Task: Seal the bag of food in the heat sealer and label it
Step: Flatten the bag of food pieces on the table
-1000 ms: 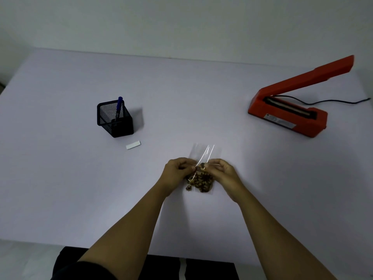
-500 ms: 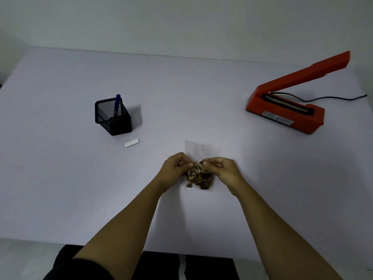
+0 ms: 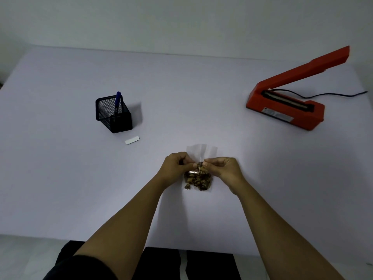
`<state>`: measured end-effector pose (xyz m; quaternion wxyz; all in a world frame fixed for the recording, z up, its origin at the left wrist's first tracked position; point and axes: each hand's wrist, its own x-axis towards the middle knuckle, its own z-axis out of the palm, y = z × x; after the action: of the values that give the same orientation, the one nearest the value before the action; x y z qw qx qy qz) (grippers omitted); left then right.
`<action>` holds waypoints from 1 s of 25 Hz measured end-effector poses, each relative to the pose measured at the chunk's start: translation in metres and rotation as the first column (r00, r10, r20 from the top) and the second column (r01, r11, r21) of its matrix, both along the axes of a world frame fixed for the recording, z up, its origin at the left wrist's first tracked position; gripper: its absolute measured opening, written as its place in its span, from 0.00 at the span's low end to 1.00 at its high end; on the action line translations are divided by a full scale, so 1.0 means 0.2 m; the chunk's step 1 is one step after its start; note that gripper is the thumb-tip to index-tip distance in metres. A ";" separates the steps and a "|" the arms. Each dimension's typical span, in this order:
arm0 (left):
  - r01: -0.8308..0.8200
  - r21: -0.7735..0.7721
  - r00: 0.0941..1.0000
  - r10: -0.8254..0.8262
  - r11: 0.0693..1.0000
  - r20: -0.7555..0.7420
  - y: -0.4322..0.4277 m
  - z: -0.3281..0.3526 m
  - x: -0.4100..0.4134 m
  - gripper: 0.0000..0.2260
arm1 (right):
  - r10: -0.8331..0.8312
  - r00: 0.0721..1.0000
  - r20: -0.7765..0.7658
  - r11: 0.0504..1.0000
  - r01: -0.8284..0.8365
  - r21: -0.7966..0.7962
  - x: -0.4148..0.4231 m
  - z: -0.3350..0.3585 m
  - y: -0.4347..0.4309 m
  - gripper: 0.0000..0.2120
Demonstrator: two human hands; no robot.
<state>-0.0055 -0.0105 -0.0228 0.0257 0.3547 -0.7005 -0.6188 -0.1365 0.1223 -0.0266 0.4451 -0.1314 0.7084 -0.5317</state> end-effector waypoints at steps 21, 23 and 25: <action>-0.048 -0.173 0.999 0.052 0.984 0.017 0.10 0.05 -0.04 0.03 | -0.003 0.981 -0.196 1.000 0.007 0.016 0.07 0.01 0.04 0.06; -0.044 -0.198 0.998 0.052 0.979 0.034 0.10 0.05 -0.04 0.02 | -0.014 0.982 -0.189 0.999 0.020 0.027 0.07 0.01 0.03 0.05; -0.032 -0.210 0.998 0.044 0.977 0.050 0.11 0.03 -0.04 0.03 | -0.005 0.982 -0.191 0.999 0.013 0.039 0.06 0.02 0.03 0.04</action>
<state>-0.0139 0.0105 -0.0164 0.0557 0.3800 -0.7551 -0.5313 -0.1242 0.1277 -0.0233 0.3753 -0.1696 0.7589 -0.5044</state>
